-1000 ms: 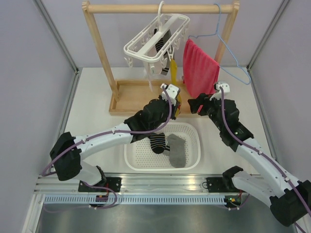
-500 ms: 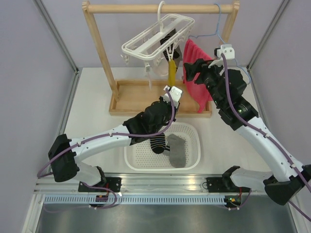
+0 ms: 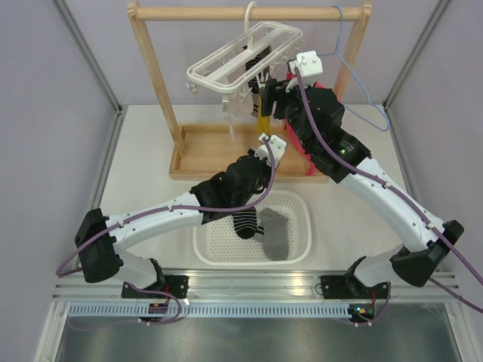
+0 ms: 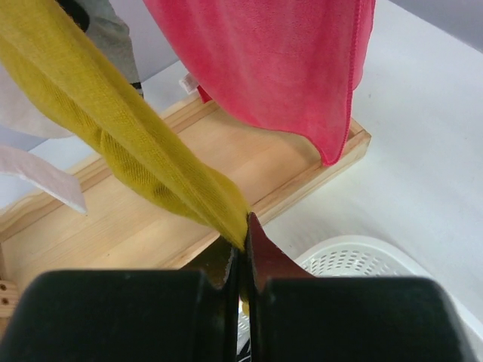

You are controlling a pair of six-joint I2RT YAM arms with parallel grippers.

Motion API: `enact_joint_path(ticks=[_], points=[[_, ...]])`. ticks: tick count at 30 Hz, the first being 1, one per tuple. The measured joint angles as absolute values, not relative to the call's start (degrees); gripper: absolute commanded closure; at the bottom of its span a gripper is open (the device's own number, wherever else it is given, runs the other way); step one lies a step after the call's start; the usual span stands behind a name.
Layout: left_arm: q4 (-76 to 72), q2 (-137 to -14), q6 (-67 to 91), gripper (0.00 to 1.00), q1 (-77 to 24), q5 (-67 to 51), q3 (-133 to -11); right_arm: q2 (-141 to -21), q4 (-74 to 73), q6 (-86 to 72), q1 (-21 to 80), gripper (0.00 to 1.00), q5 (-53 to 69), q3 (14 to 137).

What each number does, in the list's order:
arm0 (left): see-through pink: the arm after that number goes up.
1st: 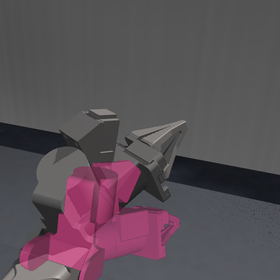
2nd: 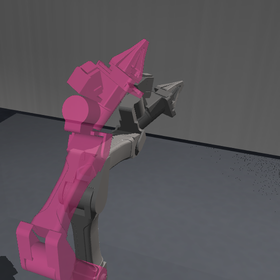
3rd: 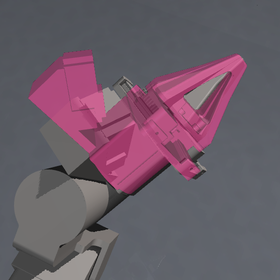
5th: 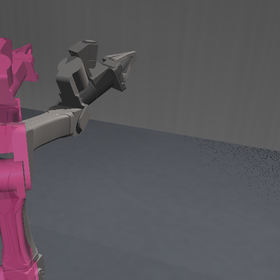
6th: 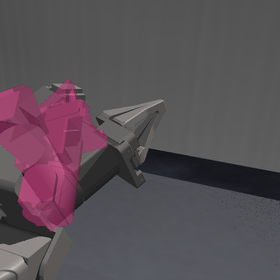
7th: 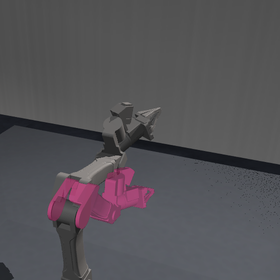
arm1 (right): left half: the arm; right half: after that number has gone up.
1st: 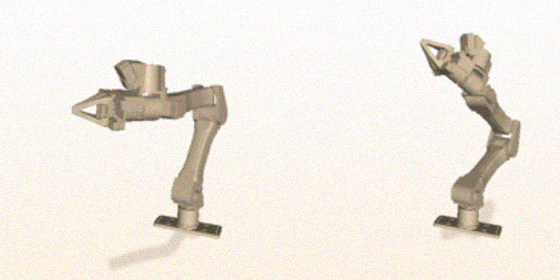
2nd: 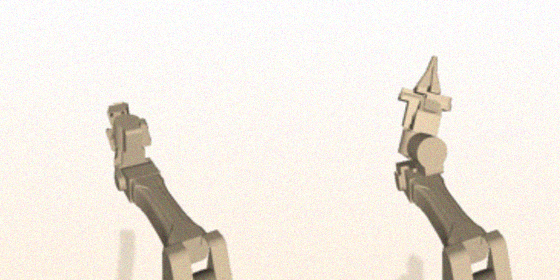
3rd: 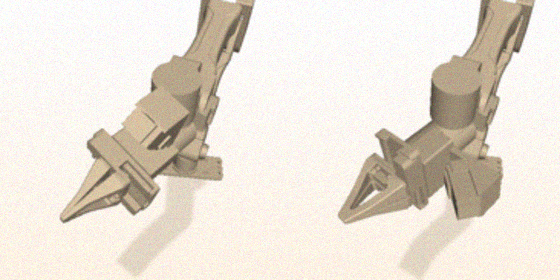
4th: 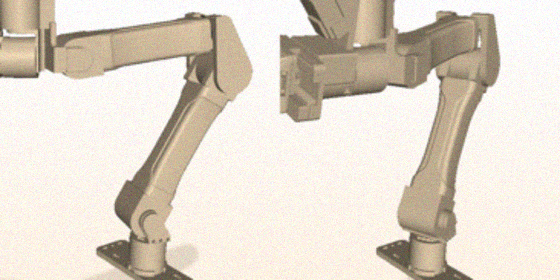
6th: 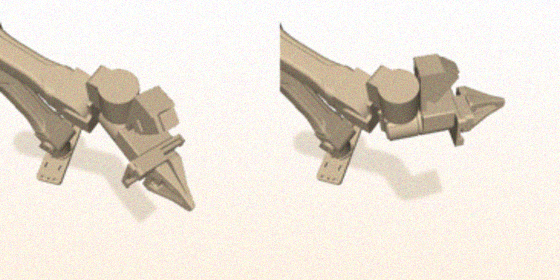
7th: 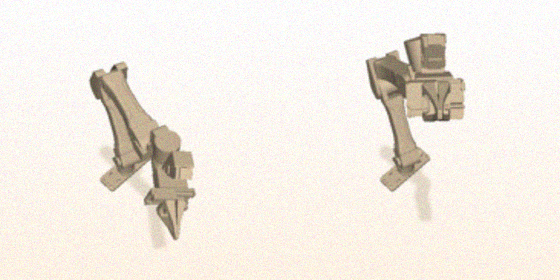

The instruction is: Remove the socks clipped to the hanger

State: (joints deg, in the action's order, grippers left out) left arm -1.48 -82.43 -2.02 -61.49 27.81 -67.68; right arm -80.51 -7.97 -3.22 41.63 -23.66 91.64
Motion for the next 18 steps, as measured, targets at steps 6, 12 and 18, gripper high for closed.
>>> enact_joint_path(ticks=[6,12,18], points=[[0.4,-82.4,-4.2,0.98,-61.5,28.9,-68.0,-84.6,-8.8,-1.5,43.0,0.25,-26.5,97.8],[1.9,-82.4,-6.0,0.98,-61.5,30.0,-68.8,-89.1,-10.0,0.8,45.7,0.25,-29.5,102.5],[3.1,-82.4,-7.0,0.98,-61.5,30.4,-69.4,-92.6,-11.5,2.8,47.5,0.25,-33.4,105.5]])
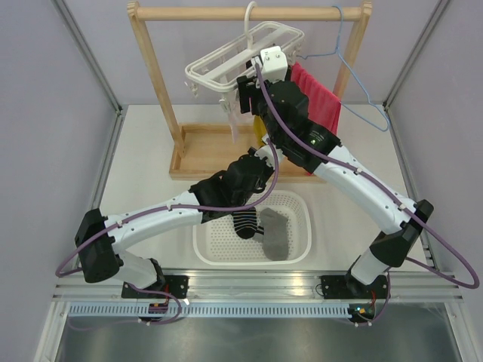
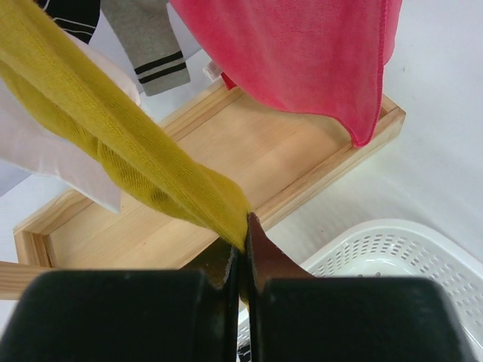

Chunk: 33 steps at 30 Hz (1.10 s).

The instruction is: Remove the socks clipped to the hanger

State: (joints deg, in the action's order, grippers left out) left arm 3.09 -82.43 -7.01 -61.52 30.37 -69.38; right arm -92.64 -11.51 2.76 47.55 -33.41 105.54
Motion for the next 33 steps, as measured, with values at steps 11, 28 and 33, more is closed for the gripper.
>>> enact_joint_path(ticks=[11,28,33], points=[[3.5,-82.4,-7.4,0.98,-61.5,31.3,-69.4,-94.9,-11.7,5.0,47.9,0.25,-39.7,108.3],[4.0,-81.4,-7.3,0.98,-61.5,32.0,-69.4,-97.9,-9.0,7.7,47.8,0.97,-42.4,111.0],[4.2,-81.4,-7.3,0.98,-61.5,32.7,-69.4,-97.9,-7.1,8.0,47.7,0.99,-43.1,110.0]])
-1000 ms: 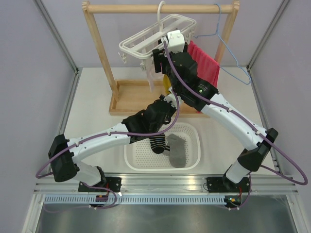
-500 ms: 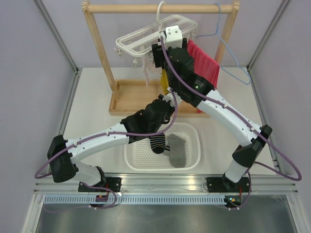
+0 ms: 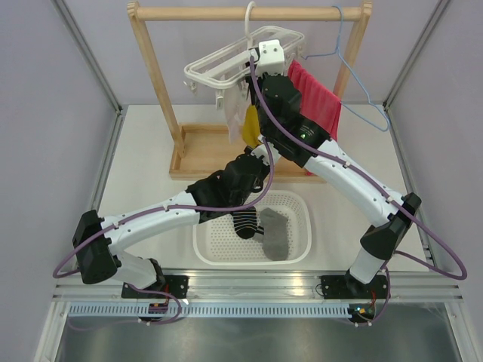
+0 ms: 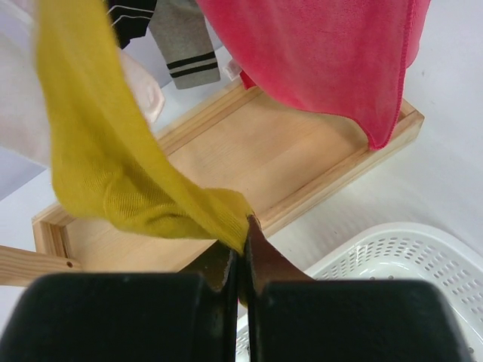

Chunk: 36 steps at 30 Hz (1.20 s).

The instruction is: Remove the socks clipped to the hanger

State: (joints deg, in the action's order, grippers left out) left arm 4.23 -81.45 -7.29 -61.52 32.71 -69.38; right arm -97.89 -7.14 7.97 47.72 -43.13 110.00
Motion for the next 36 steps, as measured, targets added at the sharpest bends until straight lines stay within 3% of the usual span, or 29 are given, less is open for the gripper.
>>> enact_joint_path(ticks=[8,9,10,12,13,16,23,36], points=[[4.3,-81.4,-7.2,0.98,-61.5,33.0,-69.4,-97.4,-5.5,8.2,47.7,0.97,-43.9,108.7],[4.3,-81.4,-7.2,0.98,-61.5,33.0,-69.3,-97.4,-5.2,8.2,47.7,0.9,-43.9,108.5],[4.3,-81.4,-7.2,0.98,-61.5,33.0,-69.3,-97.3,-5.0,8.2,47.7,0.64,-43.9,108.2],[4.3,-81.4,-7.0,0.98,-61.6,33.0,-68.9,-97.1,-4.5,7.9,47.6,0.42,-43.9,107.7],[4.3,-81.3,-7.0,0.98,-61.6,33.0,-68.7,-96.9,-4.4,7.8,47.6,0.2,-44.0,107.2],[4.4,-80.7,-6.9,0.98,-61.8,32.9,-67.5,-96.3,-4.3,7.5,47.7,0.15,-43.9,105.3],[5.6,-77.7,-5.4,0.98,-62.1,32.7,-63.0,-92.8,-3.7,6.2,48.1,0.13,-44.4,97.5],[9.3,-67.3,5.9,0.98,-58.7,21.7,-52.6,-74.4,-1.4,-2.2,47.0,0.13,-47.6,67.7]])
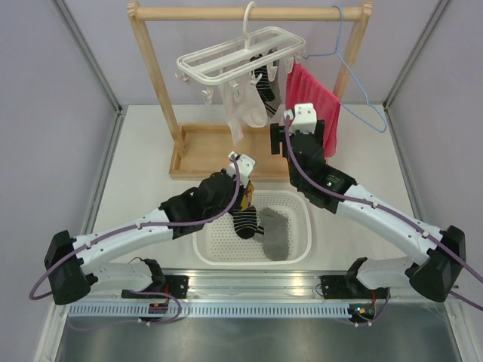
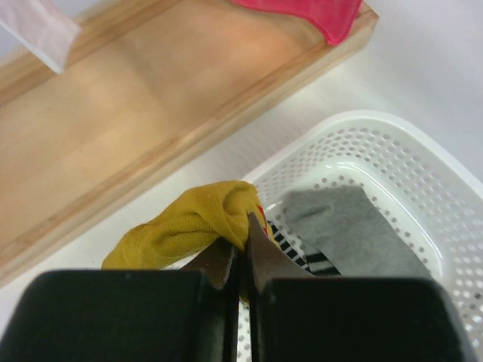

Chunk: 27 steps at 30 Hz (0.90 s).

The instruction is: Remove the socks clipped to the hanger

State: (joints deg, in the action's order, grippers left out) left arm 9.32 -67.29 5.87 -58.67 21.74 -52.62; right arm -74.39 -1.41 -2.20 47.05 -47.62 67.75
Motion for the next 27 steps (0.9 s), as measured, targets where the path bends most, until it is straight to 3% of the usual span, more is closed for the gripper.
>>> enact_joint_path(ticks=[10,24,25,27], points=[[14.0,-57.0,16.4,0.98,-55.6,14.3,-46.0,-62.3,-2.6,-13.5,39.3,0.13,-43.5,49.7],[19.1,-47.6,29.2,0.98,-55.6,11.3,-34.3,-57.2,-2.5,-21.8,31.8,0.13,-35.4,38.9],[19.6,-47.7,29.9,0.96,-55.6,11.3,-33.7,-56.9,-2.5,-22.3,31.4,0.13,-35.0,38.1],[20.0,-48.3,31.0,0.66,-55.6,11.2,-32.9,-56.2,-2.4,-23.1,30.7,0.13,-34.3,36.4]])
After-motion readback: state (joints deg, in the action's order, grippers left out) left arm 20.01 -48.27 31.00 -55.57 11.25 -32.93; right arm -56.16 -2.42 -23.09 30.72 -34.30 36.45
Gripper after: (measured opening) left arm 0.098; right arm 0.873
